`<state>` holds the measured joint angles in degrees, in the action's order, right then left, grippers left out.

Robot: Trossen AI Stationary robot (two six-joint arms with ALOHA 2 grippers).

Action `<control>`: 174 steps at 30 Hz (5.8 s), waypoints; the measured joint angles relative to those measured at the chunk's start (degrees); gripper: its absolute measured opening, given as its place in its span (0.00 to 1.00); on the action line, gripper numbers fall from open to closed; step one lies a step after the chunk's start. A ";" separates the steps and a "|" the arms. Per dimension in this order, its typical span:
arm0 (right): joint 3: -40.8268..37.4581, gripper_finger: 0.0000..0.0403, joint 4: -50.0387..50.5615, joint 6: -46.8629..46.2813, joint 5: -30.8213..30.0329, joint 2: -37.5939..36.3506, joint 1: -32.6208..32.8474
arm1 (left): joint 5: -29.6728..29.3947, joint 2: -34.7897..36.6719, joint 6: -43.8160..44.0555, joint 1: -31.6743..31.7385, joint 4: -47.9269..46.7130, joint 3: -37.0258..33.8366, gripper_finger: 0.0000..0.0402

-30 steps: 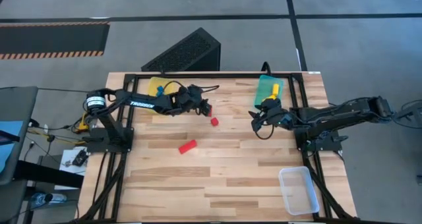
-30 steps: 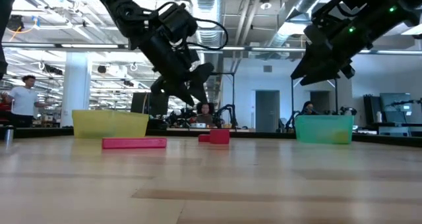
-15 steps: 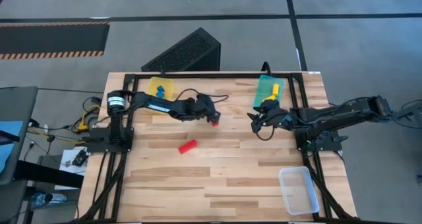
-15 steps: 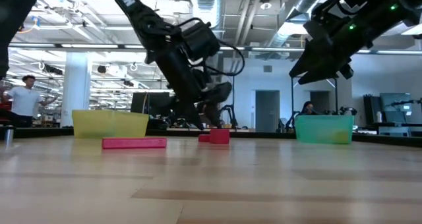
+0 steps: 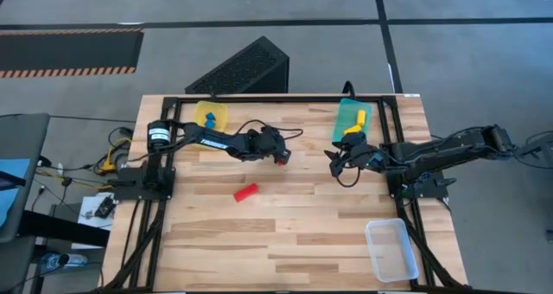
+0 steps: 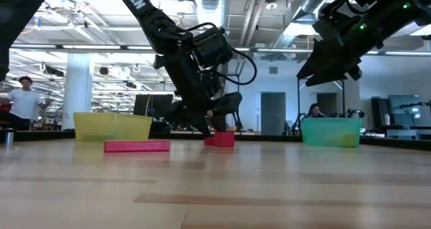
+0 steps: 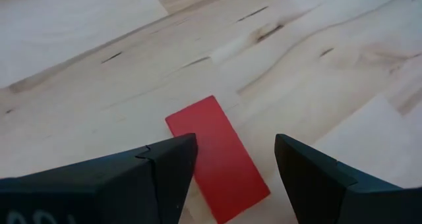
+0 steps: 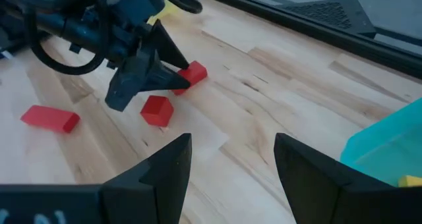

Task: Sort & place blocks by color
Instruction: Put the top red rectangle game block into the white transparent bin

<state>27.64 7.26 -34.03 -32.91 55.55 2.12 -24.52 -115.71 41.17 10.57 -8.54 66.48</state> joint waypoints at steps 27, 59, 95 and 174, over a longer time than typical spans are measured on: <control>0.00 0.59 0.00 0.01 -0.01 -0.02 -0.01 | -8.67 -1.83 6.54 -3.08 -8.50 3.47 0.52; -0.02 0.59 -20.51 -0.63 20.37 13.49 -2.64 | -26.09 0.99 -56.30 -22.20 19.83 3.45 0.26; 0.00 0.54 -28.83 2.09 29.49 15.10 -2.13 | -25.44 1.10 -62.53 -24.02 29.04 3.54 0.26; 14.99 0.15 40.17 -69.13 45.93 9.60 56.28 | -15.01 13.63 -22.78 -29.36 -8.53 3.56 0.36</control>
<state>42.63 47.43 -103.16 13.02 65.15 58.40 -39.53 -102.08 18.39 -18.79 -17.06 70.04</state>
